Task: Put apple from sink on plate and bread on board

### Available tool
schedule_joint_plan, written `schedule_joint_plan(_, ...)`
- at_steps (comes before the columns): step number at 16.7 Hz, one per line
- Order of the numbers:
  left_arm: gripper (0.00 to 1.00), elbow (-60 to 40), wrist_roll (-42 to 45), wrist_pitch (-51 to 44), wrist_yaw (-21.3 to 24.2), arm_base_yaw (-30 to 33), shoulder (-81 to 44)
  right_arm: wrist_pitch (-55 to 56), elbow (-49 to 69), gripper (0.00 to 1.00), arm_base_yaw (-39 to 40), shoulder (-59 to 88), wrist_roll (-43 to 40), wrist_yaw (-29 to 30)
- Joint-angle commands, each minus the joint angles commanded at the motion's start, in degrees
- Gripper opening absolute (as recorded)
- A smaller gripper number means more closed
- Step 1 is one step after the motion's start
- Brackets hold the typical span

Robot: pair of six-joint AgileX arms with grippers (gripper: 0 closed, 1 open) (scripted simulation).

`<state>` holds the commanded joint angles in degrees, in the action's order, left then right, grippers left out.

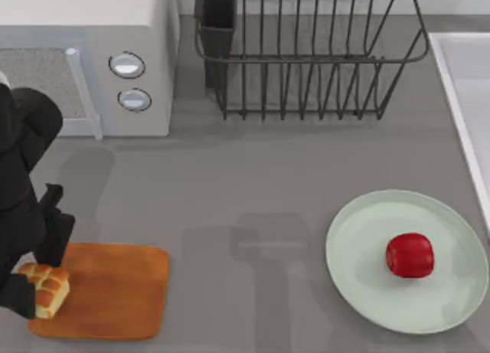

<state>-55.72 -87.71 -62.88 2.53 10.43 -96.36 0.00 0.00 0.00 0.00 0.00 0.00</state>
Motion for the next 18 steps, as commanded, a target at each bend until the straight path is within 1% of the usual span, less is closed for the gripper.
schedule_joint_plan(3,0.00,0.8,-10.8,2.5,-1.0,3.6,3.6,0.0,0.0,1.00,0.0,0.0,0.0,0.0)
schedule_joint_plan(7,0.00,0.8,-19.3,5.2,-2.2,7.0,7.7,0.0,0.0,1.00,0.0,0.0,0.0,0.0)
schedule_joint_plan(10,0.00,0.8,-22.1,6.2,-2.6,8.0,9.0,0.0,0.0,1.00,0.0,0.0,0.0,0.0)
schedule_joint_plan(18,0.00,1.3,-22.1,6.9,-2.6,7.7,8.5,0.0,0.0,1.00,0.0,0.0,0.0,0.0)
